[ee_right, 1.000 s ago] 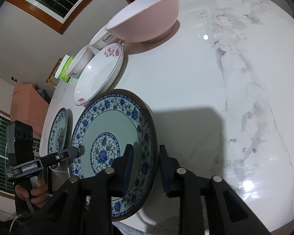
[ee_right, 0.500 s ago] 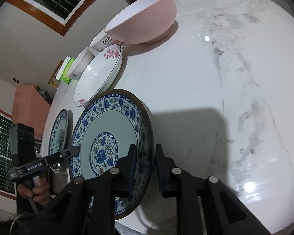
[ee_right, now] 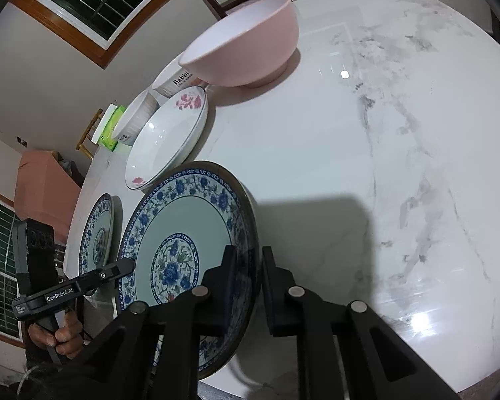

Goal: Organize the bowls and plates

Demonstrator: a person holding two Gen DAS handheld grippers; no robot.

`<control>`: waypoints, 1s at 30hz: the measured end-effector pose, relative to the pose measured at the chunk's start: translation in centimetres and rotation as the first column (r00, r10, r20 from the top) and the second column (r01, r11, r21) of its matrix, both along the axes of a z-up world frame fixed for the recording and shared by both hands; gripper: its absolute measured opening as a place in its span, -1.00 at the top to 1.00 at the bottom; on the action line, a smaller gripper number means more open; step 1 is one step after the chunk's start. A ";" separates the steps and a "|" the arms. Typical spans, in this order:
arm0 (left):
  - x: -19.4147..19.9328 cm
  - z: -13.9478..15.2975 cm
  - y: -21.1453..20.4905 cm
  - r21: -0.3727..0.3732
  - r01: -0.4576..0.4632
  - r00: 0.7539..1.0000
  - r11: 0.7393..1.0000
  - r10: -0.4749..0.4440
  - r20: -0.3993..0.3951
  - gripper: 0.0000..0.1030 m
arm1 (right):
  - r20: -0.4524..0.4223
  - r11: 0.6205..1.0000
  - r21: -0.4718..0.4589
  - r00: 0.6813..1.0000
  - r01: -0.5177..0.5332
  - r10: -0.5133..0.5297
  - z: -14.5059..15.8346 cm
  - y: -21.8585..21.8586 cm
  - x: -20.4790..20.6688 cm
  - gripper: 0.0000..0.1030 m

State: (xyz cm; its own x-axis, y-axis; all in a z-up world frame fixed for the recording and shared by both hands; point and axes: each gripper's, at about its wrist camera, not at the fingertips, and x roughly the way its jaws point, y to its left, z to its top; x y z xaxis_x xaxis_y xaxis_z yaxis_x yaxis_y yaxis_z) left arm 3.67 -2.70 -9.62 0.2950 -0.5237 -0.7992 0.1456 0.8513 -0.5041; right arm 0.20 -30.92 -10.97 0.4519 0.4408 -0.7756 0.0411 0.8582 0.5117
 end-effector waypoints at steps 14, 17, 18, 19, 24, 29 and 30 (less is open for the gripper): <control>-0.6 1.2 0.2 0.028 -0.008 1.000 1.000 0.007 0.030 0.74 | 0.009 1.000 -0.011 1.000 -0.017 0.017 0.9 0.4 -0.2 0.71; -0.8 1.3 0.3 0.045 -0.014 0.999 0.999 0.012 0.035 0.74 | 0.013 1.000 -0.006 1.000 -0.025 0.025 1.1 0.6 -0.3 0.71; -0.8 1.3 0.4 0.041 -0.018 0.999 0.999 0.016 0.030 0.75 | 0.013 1.000 -0.006 0.999 -0.030 0.030 1.1 0.8 -0.2 0.71; -0.8 1.2 0.5 0.036 -0.020 0.999 0.999 0.019 0.027 0.75 | 0.014 1.000 -0.007 0.999 -0.030 0.030 1.1 0.9 -0.2 0.71; -1.1 1.6 0.9 0.042 -0.032 0.999 0.999 0.031 0.039 0.75 | 0.024 0.999 -0.006 0.999 -0.039 0.039 1.4 1.5 -0.3 0.71; -1.1 2.3 1.2 0.040 -0.039 0.998 0.998 0.037 0.055 0.75 | 0.038 0.999 -0.003 0.999 -0.036 0.037 1.9 1.7 -0.4 0.71; -1.1 2.3 1.2 0.041 -0.040 0.998 0.998 0.038 0.057 0.75 | 0.041 0.999 -0.004 0.999 -0.036 0.037 2.0 1.8 -0.4 0.71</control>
